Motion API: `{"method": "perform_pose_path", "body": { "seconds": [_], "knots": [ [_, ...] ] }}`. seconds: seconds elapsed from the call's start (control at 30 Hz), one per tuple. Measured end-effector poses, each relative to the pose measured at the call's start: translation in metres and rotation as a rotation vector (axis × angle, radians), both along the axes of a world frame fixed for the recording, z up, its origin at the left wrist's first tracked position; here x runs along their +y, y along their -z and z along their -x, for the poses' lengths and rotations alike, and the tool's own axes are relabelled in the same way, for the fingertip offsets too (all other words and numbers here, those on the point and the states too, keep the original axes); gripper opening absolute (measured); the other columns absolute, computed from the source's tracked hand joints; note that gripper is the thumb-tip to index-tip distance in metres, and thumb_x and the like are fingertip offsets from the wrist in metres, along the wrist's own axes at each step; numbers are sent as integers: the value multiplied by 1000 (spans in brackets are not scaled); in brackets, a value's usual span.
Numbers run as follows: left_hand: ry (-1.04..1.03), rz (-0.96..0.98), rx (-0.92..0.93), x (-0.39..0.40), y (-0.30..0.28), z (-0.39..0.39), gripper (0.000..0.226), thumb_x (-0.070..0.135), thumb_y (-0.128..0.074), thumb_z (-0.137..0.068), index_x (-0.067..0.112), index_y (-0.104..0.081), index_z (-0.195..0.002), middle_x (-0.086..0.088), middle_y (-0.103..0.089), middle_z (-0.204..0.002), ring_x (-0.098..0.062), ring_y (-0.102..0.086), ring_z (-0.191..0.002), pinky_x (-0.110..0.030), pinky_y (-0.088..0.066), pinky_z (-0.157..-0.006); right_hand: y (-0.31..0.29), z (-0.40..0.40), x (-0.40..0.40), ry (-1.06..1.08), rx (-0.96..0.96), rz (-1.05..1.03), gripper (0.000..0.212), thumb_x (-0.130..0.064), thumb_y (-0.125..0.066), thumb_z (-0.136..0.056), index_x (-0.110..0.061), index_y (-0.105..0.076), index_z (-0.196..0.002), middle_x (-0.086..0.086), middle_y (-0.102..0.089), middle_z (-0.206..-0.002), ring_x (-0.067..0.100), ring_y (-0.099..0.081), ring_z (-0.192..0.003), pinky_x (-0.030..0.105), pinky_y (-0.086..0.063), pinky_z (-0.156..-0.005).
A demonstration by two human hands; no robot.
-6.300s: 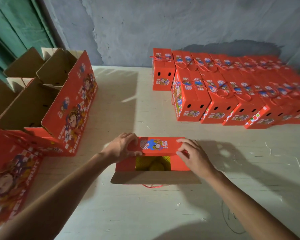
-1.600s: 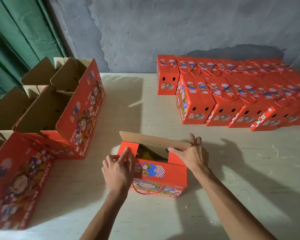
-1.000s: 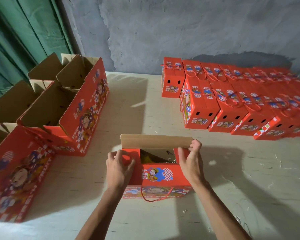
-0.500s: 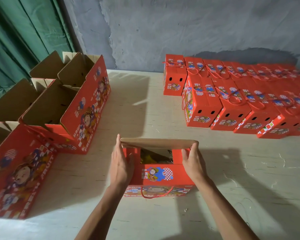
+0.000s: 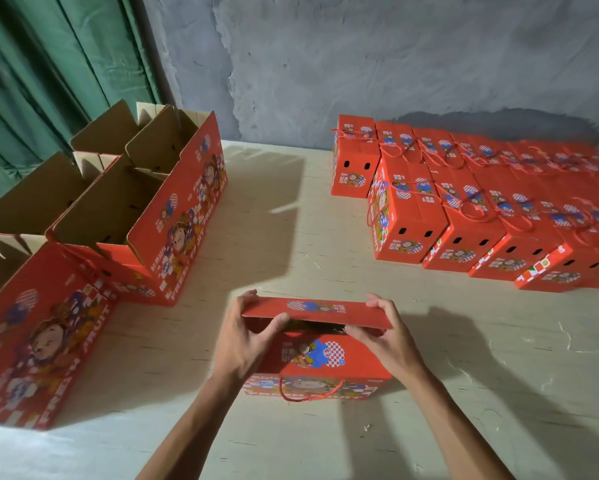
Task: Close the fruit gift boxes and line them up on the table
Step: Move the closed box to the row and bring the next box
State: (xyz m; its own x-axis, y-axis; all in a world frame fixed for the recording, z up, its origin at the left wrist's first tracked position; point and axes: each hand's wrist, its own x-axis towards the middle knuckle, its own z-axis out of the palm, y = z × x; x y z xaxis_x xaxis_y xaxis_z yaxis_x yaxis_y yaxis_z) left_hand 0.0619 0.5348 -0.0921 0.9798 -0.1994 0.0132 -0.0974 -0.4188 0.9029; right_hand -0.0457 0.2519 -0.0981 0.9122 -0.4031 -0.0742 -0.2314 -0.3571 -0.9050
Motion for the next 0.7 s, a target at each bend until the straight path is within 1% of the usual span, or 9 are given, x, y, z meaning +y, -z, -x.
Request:
{"method": "perform_pose_path", "body": {
  "seconds": [0.07, 0.1, 0.23, 0.33, 0.37, 0.43, 0.5, 0.57, 0.7],
  "knots": [
    [29, 6, 12, 2, 2, 0, 83, 84, -70, -71, 35, -50, -135, 19, -58, -130, 2, -63, -112, -33, -57, -96, -2, 4, -6, -61, 42, -34, 77, -68, -86, -68, -39, -51, -130, -36, -38, -152, -5, -60, -121, 28, -57, -88],
    [38, 25, 22, 2, 2, 0, 83, 83, -71, -71, 34, -51, -135, 18, -58, -133, 0, -63, -114, -35, -57, -97, -5, 5, -10, -92, 50, -58, 77, -70, -84, -68, -41, -52, -131, -38, -35, -153, -5, -59, -122, 26, -58, -85],
    [119, 53, 16, 11, 4, -3, 87, 78, -78, -67, 31, -57, -137, 19, -48, -147, -2, -53, -130, -38, -49, -109, -14, 2, -16, -140, 50, -72, 72, -72, -80, -70, -43, -58, -133, -38, -37, -152, -20, -45, -128, 4, -48, -83],
    [184, -2, 14, 19, 8, -7, 100, 77, -80, -64, 27, -54, -146, 22, -39, -154, 7, -41, -137, -29, -42, -113, -9, 4, -14, -141, 52, 8, 80, -68, -85, -68, -42, -55, -137, -35, -40, -149, -17, -43, -130, 11, -48, -95],
    [204, -22, 14, 20, 9, -8, 104, 78, -81, -63, 26, -52, -149, 23, -37, -155, 11, -37, -138, -26, -41, -113, -7, 5, -14, -149, 53, 67, 83, -69, -85, -67, -43, -53, -139, -35, -40, -148, -15, -42, -133, 14, -45, -100],
    [234, -54, 17, 21, 8, -11, 109, 79, -81, -61, 26, -49, -151, 24, -34, -154, 12, -34, -137, -25, -40, -112, -5, 6, -13, -167, 37, 195, 89, -73, -83, -67, -43, -48, -144, -35, -39, -148, -13, -38, -136, 10, -35, -104],
    [253, -117, -8, 22, 7, -14, 111, 83, -77, -61, 27, -47, -151, 22, -33, -152, 1, -36, -135, -29, -39, -112, -5, 5, -13, -181, 47, 257, 97, -77, -80, -67, -41, -42, -149, -35, -36, -150, -15, -34, -138, 9, -30, -106],
    [281, -188, -32, 23, 4, -18, 113, 90, -70, -60, 29, -45, -153, 21, -32, -149, -10, -35, -131, -36, -41, -110, -6, 4, -15, -197, 79, 277, 104, -79, -79, -66, -39, -38, -152, -33, -34, -152, -16, -32, -139, 16, -32, -109],
    [383, -377, -58, 23, -5, -31, 119, 93, -65, -62, 27, -37, -157, 18, -28, -142, -12, -30, -128, -43, -44, -109, -13, 0, -21, -252, 117, 361, 108, -85, -76, -63, -37, -39, -152, -32, -37, -149, -13, -38, -135, 20, -36, -111]
  ]
}}
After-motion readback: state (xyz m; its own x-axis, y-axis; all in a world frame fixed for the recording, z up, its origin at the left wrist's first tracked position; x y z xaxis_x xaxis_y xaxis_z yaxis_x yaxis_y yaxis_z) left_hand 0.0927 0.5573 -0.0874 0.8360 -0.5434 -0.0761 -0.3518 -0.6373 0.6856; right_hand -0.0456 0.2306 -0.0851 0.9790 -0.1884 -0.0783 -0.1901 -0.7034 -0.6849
